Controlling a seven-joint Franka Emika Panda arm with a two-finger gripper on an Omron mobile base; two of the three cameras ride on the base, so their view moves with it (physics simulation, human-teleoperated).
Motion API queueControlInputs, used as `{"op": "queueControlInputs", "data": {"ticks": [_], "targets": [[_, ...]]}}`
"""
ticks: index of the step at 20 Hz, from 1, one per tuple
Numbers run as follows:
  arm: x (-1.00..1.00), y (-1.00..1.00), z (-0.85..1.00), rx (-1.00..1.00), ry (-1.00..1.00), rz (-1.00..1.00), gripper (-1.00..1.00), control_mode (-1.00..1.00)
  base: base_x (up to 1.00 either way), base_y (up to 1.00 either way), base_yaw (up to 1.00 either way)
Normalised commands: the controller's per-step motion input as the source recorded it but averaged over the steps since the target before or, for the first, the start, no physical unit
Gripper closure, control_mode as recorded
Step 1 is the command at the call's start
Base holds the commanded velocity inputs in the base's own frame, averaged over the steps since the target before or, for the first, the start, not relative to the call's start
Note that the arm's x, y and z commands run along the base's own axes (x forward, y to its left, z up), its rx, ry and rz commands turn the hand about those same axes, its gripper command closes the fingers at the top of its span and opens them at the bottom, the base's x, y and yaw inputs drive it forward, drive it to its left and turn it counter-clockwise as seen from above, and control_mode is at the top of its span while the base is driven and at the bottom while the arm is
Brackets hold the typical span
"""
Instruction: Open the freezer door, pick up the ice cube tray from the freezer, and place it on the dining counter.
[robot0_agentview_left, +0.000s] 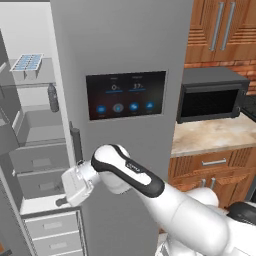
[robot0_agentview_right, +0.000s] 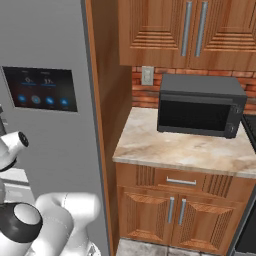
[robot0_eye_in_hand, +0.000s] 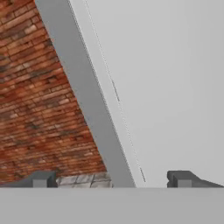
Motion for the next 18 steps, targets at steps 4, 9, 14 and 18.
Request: {"op": "queueControlInputs", "data": {"ticks": [4,9,14,18], "targets": [[-0.1,0.43,0.01,0.01,-0.19,0.0,-1.0,-1.0,0.0,0.0,0.0],[0.0,0.33,0.0,0.05,-0.12,0.0,-1.0,-1.0,0.0,0.0,0.0],[0.0,0.42,0.0,0.05,-0.08,0.0,-1.0,-1.0,0.0,0.0,0.0],[0.0,0.42,0.0,0.04,-0.02,0.0,-1.0,-1.0,0.0,0.0,0.0]]}}
